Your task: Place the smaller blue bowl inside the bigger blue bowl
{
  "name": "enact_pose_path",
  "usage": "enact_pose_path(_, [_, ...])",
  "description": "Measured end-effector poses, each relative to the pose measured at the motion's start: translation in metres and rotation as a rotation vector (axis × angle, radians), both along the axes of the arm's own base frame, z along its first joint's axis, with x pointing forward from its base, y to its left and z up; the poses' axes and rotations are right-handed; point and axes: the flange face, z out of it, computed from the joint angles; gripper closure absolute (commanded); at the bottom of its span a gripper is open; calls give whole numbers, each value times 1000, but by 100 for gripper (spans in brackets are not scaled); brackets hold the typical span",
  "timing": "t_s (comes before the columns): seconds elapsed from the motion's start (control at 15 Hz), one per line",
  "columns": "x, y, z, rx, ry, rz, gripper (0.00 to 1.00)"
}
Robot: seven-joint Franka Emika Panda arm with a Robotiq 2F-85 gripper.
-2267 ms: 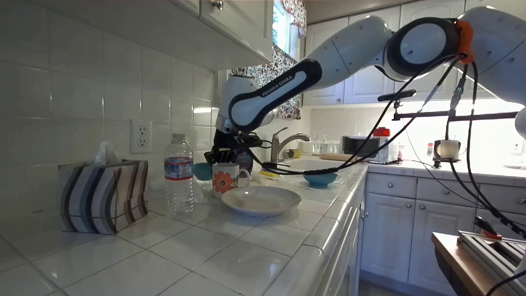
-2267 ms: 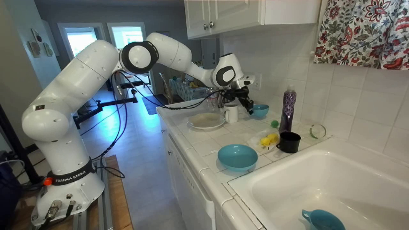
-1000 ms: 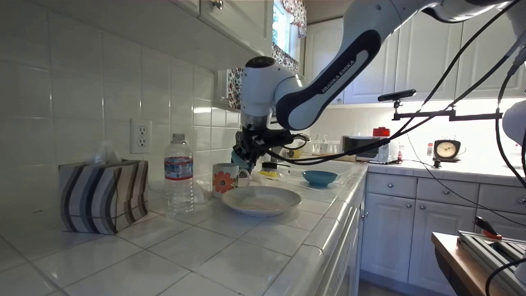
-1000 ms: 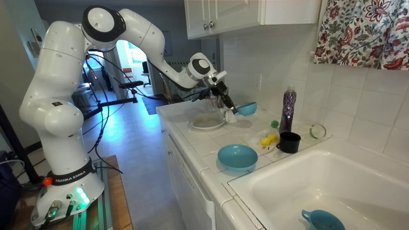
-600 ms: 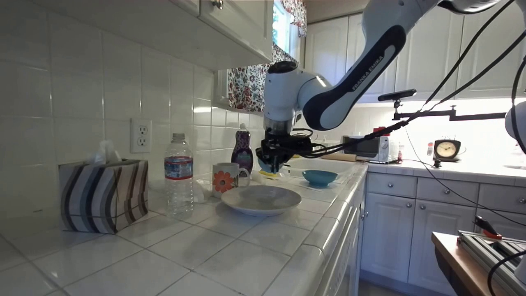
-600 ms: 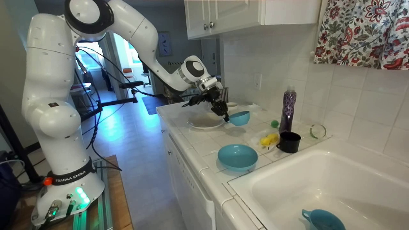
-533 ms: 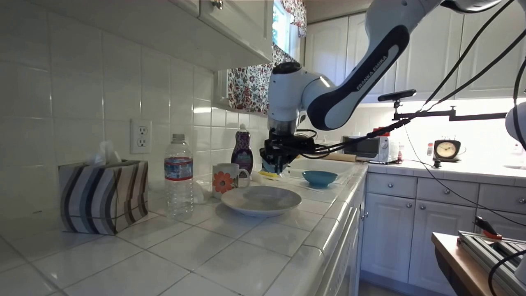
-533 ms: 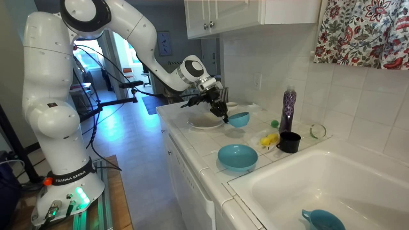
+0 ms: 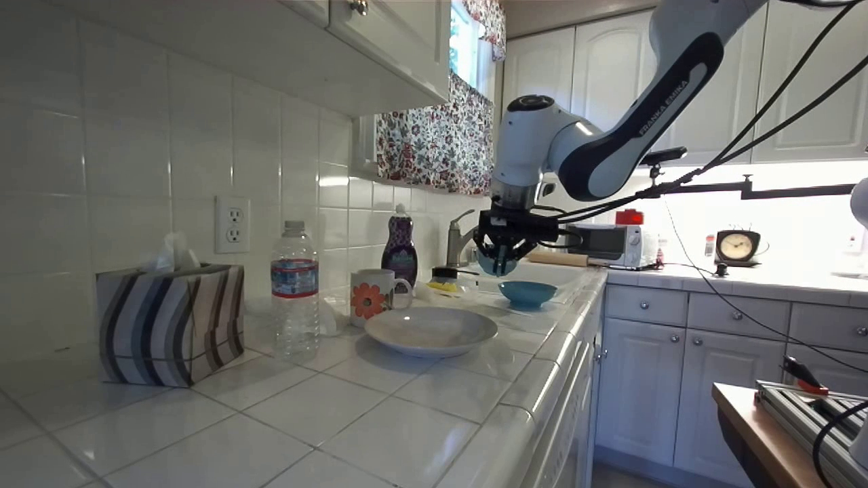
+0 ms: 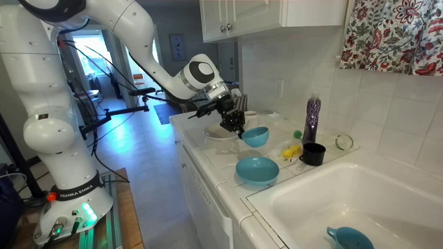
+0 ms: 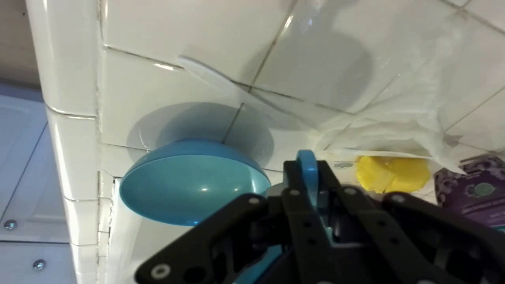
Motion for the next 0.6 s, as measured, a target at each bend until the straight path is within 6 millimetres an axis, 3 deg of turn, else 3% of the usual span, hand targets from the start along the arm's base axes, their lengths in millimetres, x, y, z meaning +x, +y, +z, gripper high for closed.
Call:
enact_pose_path(0.27, [-23,-26,1,66,-58,-25,97])
enact_pose_path(0.33, [-26,-31,0,84,-79,-22,87])
enact_pose_path(0.47, [-30,-38,-1,106,-111,-6,87])
enact_pose_path(0.53, [-30,-39,-1,108,-117,-3,97])
enact_pose_path(0.6, [-30,-38,-1,110,-119,-1,97])
